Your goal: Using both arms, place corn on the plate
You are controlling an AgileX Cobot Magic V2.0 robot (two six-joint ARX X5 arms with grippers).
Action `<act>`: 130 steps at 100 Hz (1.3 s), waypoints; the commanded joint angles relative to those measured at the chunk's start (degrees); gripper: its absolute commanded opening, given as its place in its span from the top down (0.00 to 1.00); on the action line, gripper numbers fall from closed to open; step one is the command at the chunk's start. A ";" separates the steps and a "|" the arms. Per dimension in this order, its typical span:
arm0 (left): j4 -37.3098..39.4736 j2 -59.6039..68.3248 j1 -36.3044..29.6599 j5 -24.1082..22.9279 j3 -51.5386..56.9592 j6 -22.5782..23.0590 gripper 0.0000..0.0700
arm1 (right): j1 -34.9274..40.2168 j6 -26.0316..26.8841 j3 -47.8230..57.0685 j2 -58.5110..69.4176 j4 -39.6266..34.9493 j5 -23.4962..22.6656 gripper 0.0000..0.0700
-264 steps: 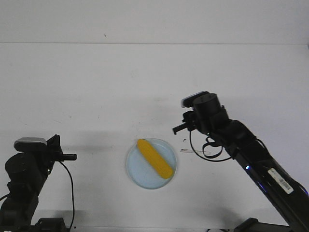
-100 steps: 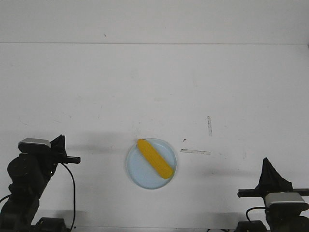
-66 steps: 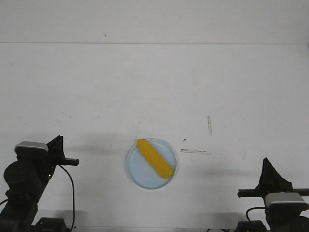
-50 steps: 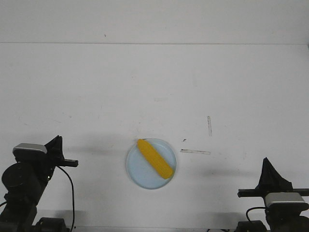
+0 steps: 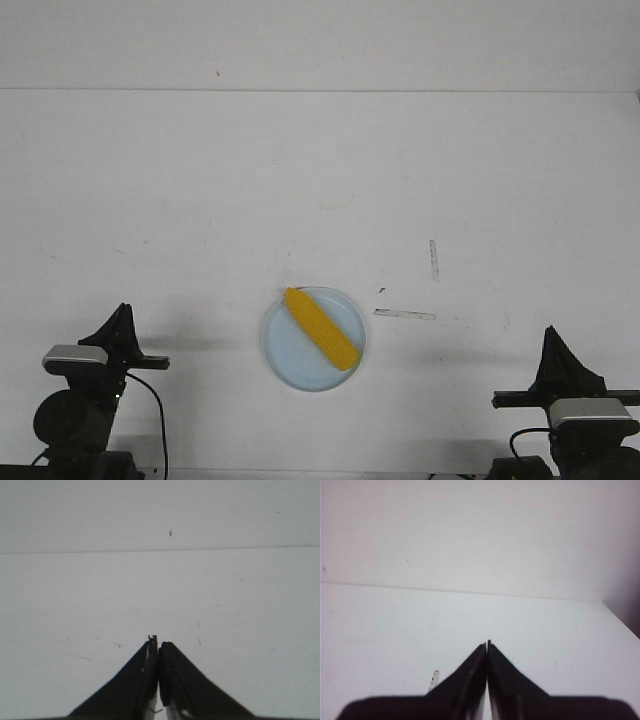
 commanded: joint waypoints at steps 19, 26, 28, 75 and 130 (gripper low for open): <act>10.08 -3.91 0.02 0.50 -11.39 0.09 1.00 | 0.04 -0.28 0.55 -0.09 0.87 -0.02 0.99; 8.46 -3.91 0.00 0.68 -11.34 0.11 1.00 | 0.04 -0.28 0.55 -0.07 1.31 0.37 0.99; 8.31 -3.91 0.00 0.68 -11.34 0.11 1.00 | 0.04 -0.28 0.59 -0.07 1.29 0.37 0.99; 8.52 -3.91 0.02 0.70 -11.32 0.09 1.00 | 0.04 -0.28 0.59 -0.09 1.27 0.87 0.99; 8.52 -3.91 0.02 0.70 -11.32 0.11 1.00 | -1.53 -1.60 -0.63 0.59 5.38 0.63 0.99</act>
